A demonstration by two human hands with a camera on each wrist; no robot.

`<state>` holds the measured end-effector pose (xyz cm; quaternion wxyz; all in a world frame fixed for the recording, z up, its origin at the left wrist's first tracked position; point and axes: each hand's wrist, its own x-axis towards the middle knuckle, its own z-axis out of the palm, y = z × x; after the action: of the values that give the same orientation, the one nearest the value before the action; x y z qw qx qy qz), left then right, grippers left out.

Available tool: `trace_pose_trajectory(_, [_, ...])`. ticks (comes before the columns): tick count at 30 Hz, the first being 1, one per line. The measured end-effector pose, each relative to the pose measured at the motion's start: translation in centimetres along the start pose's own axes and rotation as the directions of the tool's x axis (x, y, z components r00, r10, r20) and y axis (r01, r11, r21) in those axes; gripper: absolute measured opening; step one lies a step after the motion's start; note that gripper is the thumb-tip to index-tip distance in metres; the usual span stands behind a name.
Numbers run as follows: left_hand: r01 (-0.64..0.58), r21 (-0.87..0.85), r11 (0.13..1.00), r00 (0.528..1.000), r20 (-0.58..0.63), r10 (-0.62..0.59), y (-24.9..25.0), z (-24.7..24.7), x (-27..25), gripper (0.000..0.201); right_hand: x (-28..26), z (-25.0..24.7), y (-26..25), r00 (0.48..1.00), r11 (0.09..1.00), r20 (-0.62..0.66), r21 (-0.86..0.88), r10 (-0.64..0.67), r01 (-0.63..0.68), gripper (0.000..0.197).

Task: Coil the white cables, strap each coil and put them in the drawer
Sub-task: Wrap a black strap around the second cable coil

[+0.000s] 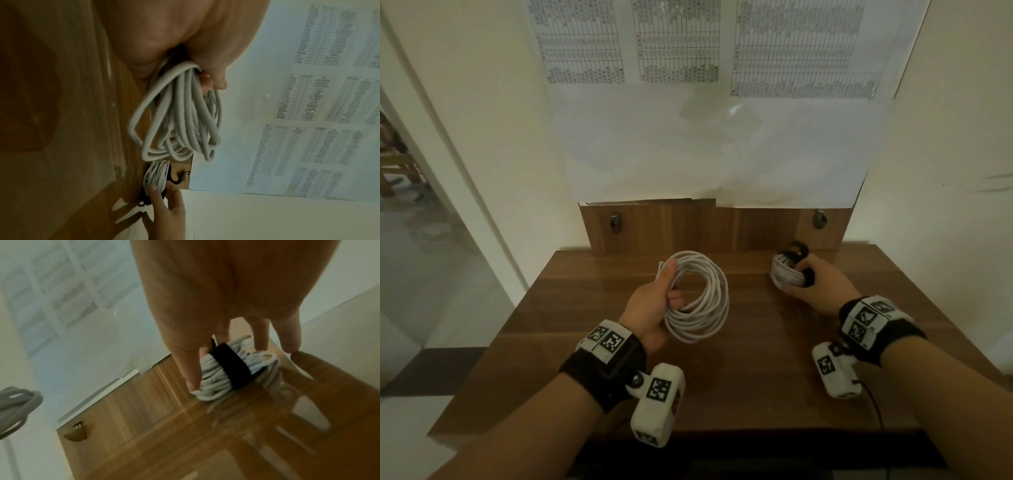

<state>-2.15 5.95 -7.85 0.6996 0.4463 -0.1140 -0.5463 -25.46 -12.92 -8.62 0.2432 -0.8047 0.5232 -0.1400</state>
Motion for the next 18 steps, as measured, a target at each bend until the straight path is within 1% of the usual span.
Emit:
trace_pose_trajectory(3, [0.015, -0.003, 1.000, 1.000, -0.016, -0.015, -0.4, 0.1, 0.3, 0.028, -1.2, -0.1, -0.4, 0.998, 1.000, 0.056, -0.019, -0.014, 0.015, 0.032])
trace_pose_trajectory(7, [0.058, -0.015, 0.998, 0.997, -0.044, -0.058, -1.2, 0.0, 0.5, 0.028, -3.1, 0.6, -1.1, 0.995, 0.999, 0.091, 0.011, -0.036, 0.035, 0.032])
trace_pose_trajectory(9, [0.073, -0.040, 0.997, 0.996, -0.054, -0.075, -1.7, 0.1, 0.3, 0.027, -4.1, 0.9, -1.4, 0.995, 0.998, 0.089, 0.050, -0.046, 0.042, 0.032])
trace_pose_trajectory(15, [0.062, -0.040, 0.997, 0.993, -0.099, -0.066, -2.2, 0.4, -0.2, 0.026, -6.1, 1.6, -2.5, 0.993, 0.992, 0.103, 0.115, -0.065, 0.053, 0.037])
trace_pose_trajectory(18, [0.059, -0.040, 0.997, 0.990, -0.129, -0.064, -2.3, 0.1, -0.7, 0.027, -6.6, 2.0, -2.6, 0.994, 0.976, 0.063, 0.203, -0.090, 0.075, 0.043])
